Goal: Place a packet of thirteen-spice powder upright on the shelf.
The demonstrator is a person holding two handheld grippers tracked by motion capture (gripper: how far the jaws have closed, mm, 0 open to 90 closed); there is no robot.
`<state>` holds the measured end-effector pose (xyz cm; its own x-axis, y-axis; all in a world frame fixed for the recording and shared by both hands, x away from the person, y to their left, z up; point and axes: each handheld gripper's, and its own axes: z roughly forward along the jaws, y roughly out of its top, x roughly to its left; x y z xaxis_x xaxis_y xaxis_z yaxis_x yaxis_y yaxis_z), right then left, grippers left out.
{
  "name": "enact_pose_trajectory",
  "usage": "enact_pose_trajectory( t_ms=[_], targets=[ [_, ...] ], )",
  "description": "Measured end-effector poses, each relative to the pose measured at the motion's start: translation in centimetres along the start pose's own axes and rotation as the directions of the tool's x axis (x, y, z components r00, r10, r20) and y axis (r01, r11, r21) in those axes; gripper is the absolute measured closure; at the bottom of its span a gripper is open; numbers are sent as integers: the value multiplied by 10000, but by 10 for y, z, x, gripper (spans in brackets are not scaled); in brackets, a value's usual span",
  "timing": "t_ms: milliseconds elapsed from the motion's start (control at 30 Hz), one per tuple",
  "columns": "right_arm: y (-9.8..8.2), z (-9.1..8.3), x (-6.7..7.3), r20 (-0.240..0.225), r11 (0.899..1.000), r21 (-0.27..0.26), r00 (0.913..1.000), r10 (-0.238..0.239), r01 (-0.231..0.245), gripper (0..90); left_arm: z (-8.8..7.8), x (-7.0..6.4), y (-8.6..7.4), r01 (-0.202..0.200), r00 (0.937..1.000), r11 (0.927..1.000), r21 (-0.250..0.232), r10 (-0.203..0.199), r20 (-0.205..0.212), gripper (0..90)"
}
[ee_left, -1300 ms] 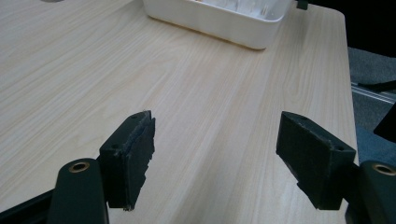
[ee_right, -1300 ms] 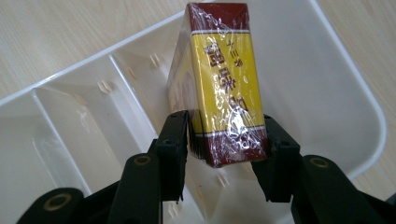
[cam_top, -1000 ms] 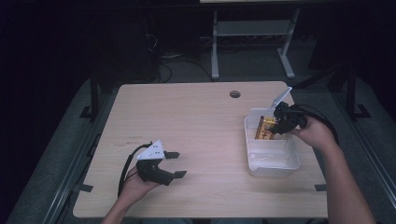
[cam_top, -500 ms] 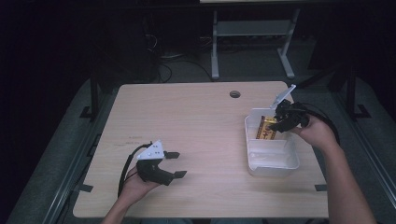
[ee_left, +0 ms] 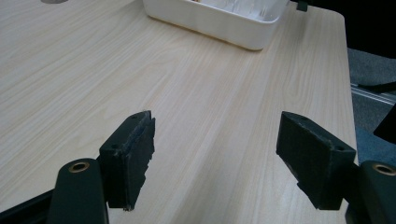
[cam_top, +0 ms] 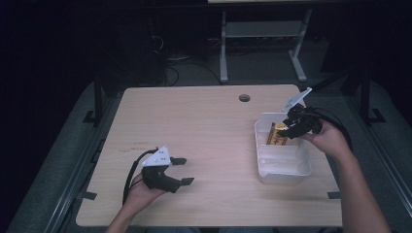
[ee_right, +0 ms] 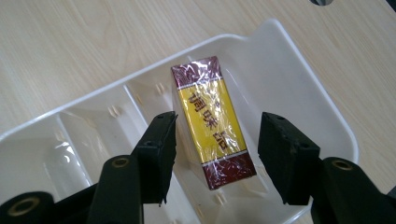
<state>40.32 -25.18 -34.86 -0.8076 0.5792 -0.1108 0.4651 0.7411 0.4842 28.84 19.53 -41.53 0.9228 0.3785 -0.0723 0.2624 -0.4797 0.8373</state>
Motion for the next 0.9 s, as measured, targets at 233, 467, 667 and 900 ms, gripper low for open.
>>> enact_pose_trajectory(
  t_ms=[233,467,667,900],
  targets=[
    [-3,-10,2,-81,9993,-380,10000,37,-40,437,1,0,0,-6,10000,10000,4,6,15,269],
    [-8,-21,4,-118,9975,-708,9999,42,-50,429,1,0,0,-18,10000,10000,4,18,9,267],
    [-12,-31,9,-133,9948,-1016,9999,-23,9,423,0,0,0,6,10000,10000,11,-6,-7,266],
    [-21,-42,22,-53,9910,-1332,9999,-114,106,412,0,-1,0,-6,10000,10000,1,6,-12,266]
  ],
)
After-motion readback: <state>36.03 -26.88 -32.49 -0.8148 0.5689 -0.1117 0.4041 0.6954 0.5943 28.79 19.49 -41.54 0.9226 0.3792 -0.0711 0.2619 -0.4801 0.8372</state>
